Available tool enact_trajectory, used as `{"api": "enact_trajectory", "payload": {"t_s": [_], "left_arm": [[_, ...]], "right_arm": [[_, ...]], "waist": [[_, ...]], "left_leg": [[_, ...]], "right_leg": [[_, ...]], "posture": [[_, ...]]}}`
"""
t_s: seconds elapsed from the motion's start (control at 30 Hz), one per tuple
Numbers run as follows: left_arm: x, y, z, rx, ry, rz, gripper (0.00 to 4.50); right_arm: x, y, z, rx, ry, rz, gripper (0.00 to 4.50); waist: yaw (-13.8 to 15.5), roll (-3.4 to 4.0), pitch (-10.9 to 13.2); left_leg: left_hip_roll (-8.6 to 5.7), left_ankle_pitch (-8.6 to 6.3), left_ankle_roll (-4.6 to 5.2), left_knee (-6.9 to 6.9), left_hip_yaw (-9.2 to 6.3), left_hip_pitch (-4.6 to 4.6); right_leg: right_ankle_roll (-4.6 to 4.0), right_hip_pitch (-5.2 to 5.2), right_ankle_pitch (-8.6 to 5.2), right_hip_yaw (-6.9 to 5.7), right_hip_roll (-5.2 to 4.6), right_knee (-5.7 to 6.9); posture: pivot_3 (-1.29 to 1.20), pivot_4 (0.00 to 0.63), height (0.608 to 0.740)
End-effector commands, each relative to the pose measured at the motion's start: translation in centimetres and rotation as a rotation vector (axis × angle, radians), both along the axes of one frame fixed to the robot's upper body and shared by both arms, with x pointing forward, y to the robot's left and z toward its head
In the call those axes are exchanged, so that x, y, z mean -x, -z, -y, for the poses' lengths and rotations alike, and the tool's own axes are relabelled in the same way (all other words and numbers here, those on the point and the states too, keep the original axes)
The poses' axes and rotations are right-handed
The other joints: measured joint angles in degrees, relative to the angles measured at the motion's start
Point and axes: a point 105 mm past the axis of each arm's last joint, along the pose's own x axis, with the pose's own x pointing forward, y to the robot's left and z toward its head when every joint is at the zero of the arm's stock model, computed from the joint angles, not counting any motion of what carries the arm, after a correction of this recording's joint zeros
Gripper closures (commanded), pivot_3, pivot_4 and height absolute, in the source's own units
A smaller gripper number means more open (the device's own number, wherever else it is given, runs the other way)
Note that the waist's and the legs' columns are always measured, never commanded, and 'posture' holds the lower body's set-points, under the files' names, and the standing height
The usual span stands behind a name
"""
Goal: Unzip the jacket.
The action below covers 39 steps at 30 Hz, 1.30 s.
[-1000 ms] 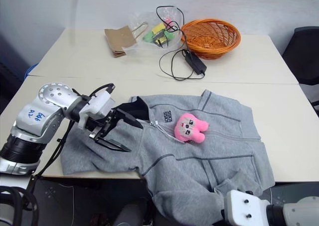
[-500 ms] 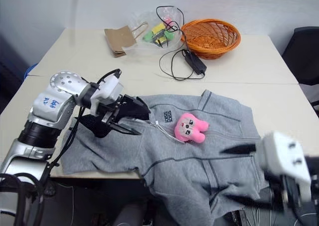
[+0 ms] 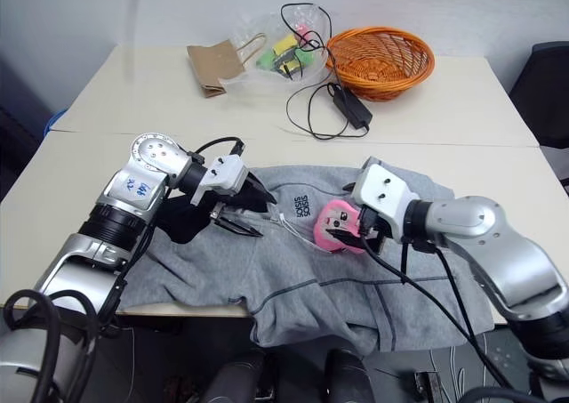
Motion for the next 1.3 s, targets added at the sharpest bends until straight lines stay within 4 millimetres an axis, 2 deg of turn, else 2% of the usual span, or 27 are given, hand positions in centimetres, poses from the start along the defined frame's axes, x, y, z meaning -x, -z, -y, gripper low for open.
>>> {"api": "enact_trajectory", "payload": {"t_s": [0.03,0.13,0.2,0.3,0.47,0.53,0.7,0.93,1.17,1.3], "left_arm": [[-0.4,-0.3,0.6,-0.011,0.027,0.051,0.73],[-0.7,0.0,1.0,-0.005,0.02,0.056,0.73],[-0.9,0.3,1.3,0.001,0.017,0.058,0.73],[-1.2,0.7,1.4,-0.006,0.01,0.075,0.73],[-1.7,1.9,1.2,-0.027,-0.018,0.071,0.73],[-2.0,2.8,0.9,-0.05,-0.04,0.065,1.12],[-2.3,4.7,0.5,-0.11,-0.077,0.056,2.55],[-2.1,6.5,0.4,-0.144,-0.082,0.034,2.55],[-0.9,7.7,0.0,-0.179,-0.044,-0.035,2.55],[-1.3,8.9,-0.9,-0.252,-0.067,0.008,2.55]], "right_arm": [[-0.7,0.5,-0.2,0.008,0.024,-0.004,0.88],[-1.1,1.4,0.1,0.014,0.059,-0.04,1.81],[-1.5,2.4,0.4,0.023,0.083,-0.071,1.81],[-1.7,2.9,0.4,0.015,0.088,-0.089,2.4],[-1.5,3.1,0.1,0.015,0.078,-0.088,4.0],[-1.3,3.2,-0.1,0.017,0.069,-0.087,4.5],[-0.8,3.2,-0.1,0.028,0.062,-0.081,4.5],[-0.4,3.3,0.4,0.032,0.082,-0.075,4.5],[-0.9,3.6,1.2,0.043,0.134,-0.062,4.5],[-0.9,2.6,2.5,0.061,0.147,-0.036,4.5]], "waist": [[-0.07,0.0,0.0],[-0.17,0.0,0.0],[-0.23,0.0,0.0],[-0.25,0.0,0.0],[-0.24,0.0,0.0],[-0.24,0.0,0.0],[-0.25,0.0,-0.01],[-0.18,-0.02,-0.05],[-0.25,0.0,-0.11],[-0.2,0.0,-0.18]], "left_leg": [[-0.05,0.0,0.06,0.01,-0.01,0.0],[-0.05,0.0,0.07,0.01,-0.01,-0.01],[-0.05,0.0,0.06,0.01,-0.02,0.0],[-0.04,0.0,0.06,0.01,-0.01,0.01],[-0.04,0.0,0.06,0.01,0.0,0.02],[-0.04,0.0,0.06,0.01,-0.01,0.02],[-0.04,0.0,0.06,0.01,0.0,0.03],[-0.04,0.0,0.06,0.02,-0.02,0.11],[-0.04,0.0,0.05,0.03,-0.03,0.13],[-0.04,0.0,0.05,0.03,-0.04,0.14]], "right_leg": [[0.04,0.0,0.03,0.01,-0.06,-0.01],[0.06,0.0,0.04,0.01,-0.05,-0.01],[0.05,0.0,0.03,0.0,-0.04,0.0],[0.05,0.0,0.03,0.0,-0.02,0.02],[0.05,0.0,0.04,0.01,-0.03,0.03],[0.05,0.0,0.04,0.0,-0.03,0.04],[0.05,0.0,0.04,0.01,-0.03,0.04],[0.05,0.08,0.04,0.01,-0.06,0.05],[0.05,0.1,0.04,0.01,-0.06,0.06],[0.05,0.11,0.04,0.01,-0.06,0.06]], "posture": [[0.0,0.15,0.74],[0.0,0.15,0.74],[0.0,0.15,0.74],[0.0,0.15,0.74],[0.0,0.15,0.74],[0.0,0.15,0.74],[0.0,0.15,0.74],[0.0,0.15,0.74],[0.0,0.15,0.74],[0.0,0.15,0.74]]}}
